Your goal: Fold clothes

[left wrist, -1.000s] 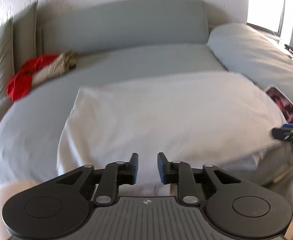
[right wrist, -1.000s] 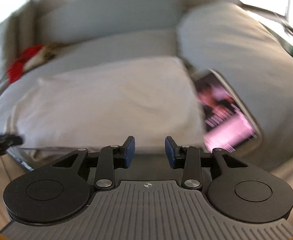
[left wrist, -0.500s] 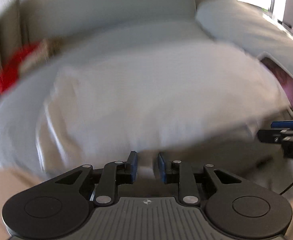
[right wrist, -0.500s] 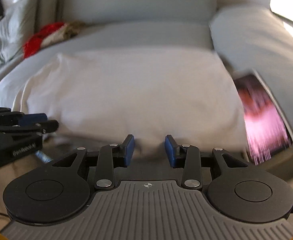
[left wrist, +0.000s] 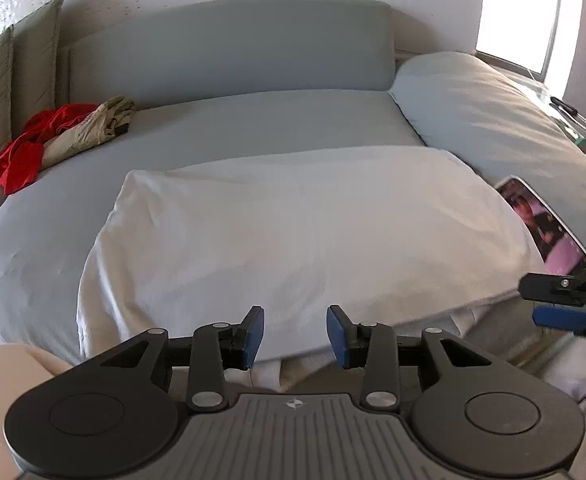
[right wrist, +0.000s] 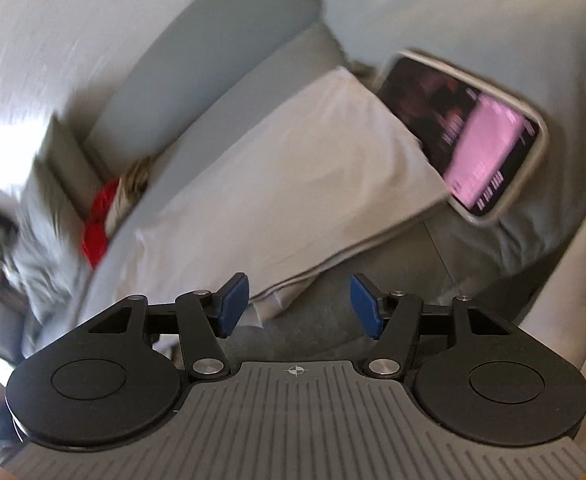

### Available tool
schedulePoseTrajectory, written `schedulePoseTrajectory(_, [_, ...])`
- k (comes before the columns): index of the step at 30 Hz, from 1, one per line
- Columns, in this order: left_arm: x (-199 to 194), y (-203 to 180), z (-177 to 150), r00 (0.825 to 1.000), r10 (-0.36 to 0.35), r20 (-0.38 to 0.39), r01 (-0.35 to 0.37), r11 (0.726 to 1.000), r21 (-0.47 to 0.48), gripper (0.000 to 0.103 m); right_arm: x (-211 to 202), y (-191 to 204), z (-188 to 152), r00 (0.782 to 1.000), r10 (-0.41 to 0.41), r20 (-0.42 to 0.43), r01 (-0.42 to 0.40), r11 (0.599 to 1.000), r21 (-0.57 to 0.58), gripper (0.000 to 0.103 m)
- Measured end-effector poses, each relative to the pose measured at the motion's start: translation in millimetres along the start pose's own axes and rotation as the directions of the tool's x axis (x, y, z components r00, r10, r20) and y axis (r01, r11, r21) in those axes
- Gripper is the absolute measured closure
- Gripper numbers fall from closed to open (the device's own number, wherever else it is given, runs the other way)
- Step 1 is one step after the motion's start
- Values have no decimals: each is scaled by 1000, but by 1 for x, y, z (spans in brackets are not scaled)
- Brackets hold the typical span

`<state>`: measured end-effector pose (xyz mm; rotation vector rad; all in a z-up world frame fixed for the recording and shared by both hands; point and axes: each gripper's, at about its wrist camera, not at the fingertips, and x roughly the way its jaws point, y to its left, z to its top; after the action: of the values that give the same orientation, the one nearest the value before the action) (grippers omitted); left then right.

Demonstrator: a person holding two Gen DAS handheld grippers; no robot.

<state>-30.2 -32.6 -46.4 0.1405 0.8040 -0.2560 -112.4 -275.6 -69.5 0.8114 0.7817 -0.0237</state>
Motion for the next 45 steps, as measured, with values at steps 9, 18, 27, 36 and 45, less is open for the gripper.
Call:
schedulePoseTrajectory(9, [17,2,6,1000,9,10,-9,1000,-23,67,18,-51,10,994,104,27,-106,916,387,46])
schedulePoseTrajectory(18, [36,5,1,999,7,-34,-8,999,-33,67,32,-50,15,991,105,85,-130,911,391,48])
schedulePoseTrajectory(27, [40,11,0,999,-19,-38,17,998,-59,66,46,-46,28,986,44,163,-102,925,366,48])
schedulePoseTrajectory(36, [41,11,-1,999,-22,-32,21,999,-48,66,62,-41,40,974,4,227,-62,967,246,48])
schedulePoseTrajectory(45, [42,12,0,999,-31,-34,29,998,-57,66,59,-38,37,975,-67,211,31,985,171,84])
